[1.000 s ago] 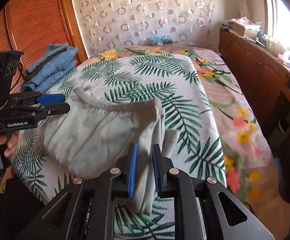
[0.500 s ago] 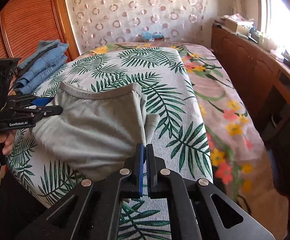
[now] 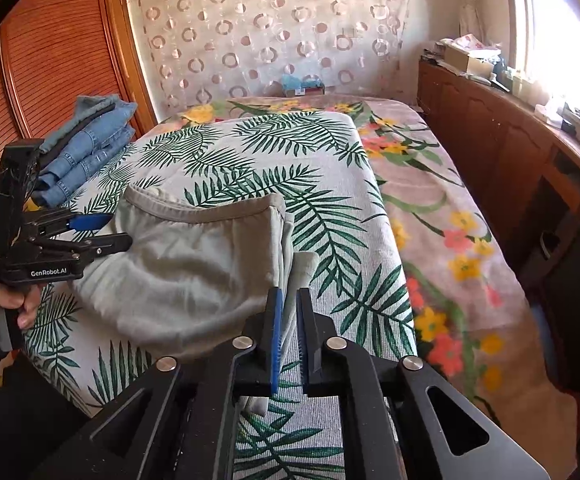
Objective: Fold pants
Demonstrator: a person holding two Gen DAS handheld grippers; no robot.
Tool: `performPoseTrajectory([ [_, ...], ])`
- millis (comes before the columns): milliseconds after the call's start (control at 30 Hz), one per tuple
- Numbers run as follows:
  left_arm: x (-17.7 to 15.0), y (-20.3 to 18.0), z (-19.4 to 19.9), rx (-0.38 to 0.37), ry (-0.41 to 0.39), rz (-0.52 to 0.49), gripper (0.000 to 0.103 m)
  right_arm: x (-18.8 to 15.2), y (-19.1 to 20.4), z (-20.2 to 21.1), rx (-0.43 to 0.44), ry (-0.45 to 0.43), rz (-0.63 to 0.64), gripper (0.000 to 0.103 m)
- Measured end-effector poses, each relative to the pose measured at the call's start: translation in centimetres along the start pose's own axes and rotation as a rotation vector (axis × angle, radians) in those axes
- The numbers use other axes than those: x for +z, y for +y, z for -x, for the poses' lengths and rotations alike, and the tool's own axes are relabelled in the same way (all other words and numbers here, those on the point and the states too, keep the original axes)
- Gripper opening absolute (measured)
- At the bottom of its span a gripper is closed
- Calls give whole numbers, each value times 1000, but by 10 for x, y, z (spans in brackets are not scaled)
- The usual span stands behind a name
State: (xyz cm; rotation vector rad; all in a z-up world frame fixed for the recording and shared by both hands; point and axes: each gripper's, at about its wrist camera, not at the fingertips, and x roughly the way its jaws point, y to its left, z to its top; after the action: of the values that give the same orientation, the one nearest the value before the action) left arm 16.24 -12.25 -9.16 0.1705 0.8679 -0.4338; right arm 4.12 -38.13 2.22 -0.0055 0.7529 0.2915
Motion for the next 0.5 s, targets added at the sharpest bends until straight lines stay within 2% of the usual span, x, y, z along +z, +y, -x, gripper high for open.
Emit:
performPoseTrajectory([
  [67,0,2,-1,-10,4,14,65,1,1,-2,4,0,-1,18],
  [200,0,6,-3,-8,13,30,71,3,1,-9,-2,3,-4,42],
  [500,0,10,-4,-33,19,51,71,8,-5,-25,0,35,-28,46],
])
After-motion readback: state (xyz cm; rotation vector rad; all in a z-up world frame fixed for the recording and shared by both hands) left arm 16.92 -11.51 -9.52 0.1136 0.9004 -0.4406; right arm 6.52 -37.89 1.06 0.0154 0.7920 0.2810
